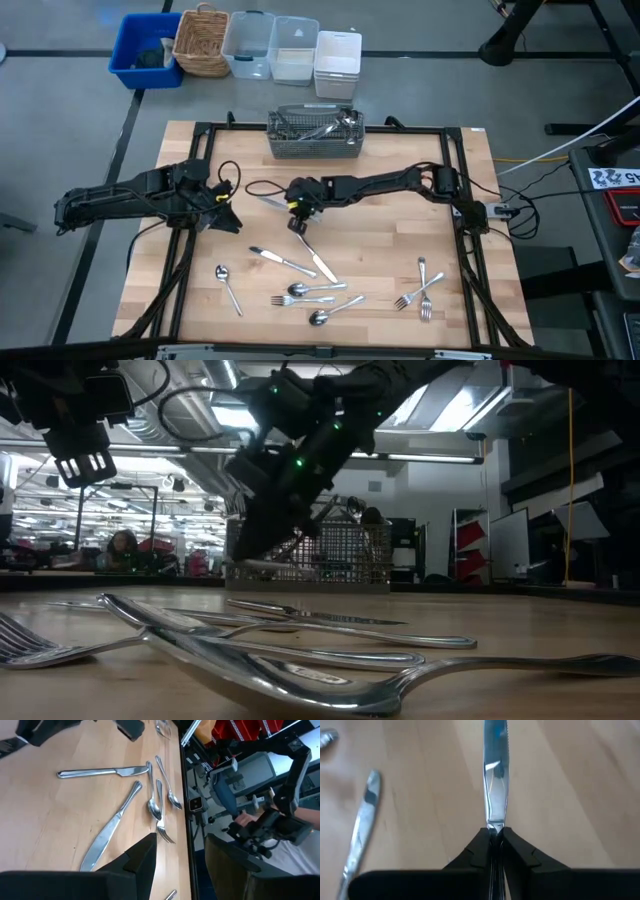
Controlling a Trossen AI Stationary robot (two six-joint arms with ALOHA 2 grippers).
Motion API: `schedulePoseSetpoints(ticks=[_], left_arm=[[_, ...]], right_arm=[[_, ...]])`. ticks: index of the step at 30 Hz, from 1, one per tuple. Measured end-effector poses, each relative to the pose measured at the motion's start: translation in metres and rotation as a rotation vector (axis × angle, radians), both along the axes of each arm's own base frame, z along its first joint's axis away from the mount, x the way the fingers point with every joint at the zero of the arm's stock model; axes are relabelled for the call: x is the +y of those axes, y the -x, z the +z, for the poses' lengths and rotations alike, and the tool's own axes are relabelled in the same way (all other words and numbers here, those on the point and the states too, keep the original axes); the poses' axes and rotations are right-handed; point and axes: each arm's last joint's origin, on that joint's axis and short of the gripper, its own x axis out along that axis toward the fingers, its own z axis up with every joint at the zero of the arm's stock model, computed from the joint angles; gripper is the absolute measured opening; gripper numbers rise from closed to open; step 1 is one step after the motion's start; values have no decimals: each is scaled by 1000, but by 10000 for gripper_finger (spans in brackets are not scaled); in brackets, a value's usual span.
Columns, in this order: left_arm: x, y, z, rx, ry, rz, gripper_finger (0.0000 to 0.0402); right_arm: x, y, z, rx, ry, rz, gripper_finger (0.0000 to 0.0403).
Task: Sort silverware
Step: Put the silver knife into the dishwasher utensil holder
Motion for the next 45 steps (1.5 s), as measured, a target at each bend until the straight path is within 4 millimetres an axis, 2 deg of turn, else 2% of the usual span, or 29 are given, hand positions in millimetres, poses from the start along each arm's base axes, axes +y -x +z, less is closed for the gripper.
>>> schedulePoseSetpoints(ticks=[6,13,23,28,36,45], left_arm=[[0,0,0,-1,0,0,153],[0,0,0,0,-8,12,153],[7,-2,-2,27,-128,202,153],[13,-4,1,14,-222,380,153],[19,-9,12,-95,-308,540,153],[22,-15,14,-116,-332,581,153]], right_arm=[[-1,-10,26,-77,26,-20,40],[-13,-12,63,-37,122,-80,40],[-47,-8,119,-59,242,-225,40],[-68,-5,144,-129,282,-303,40],[-108,0,156,-184,367,-407,40],[-152,10,161,-245,371,-479,40]])
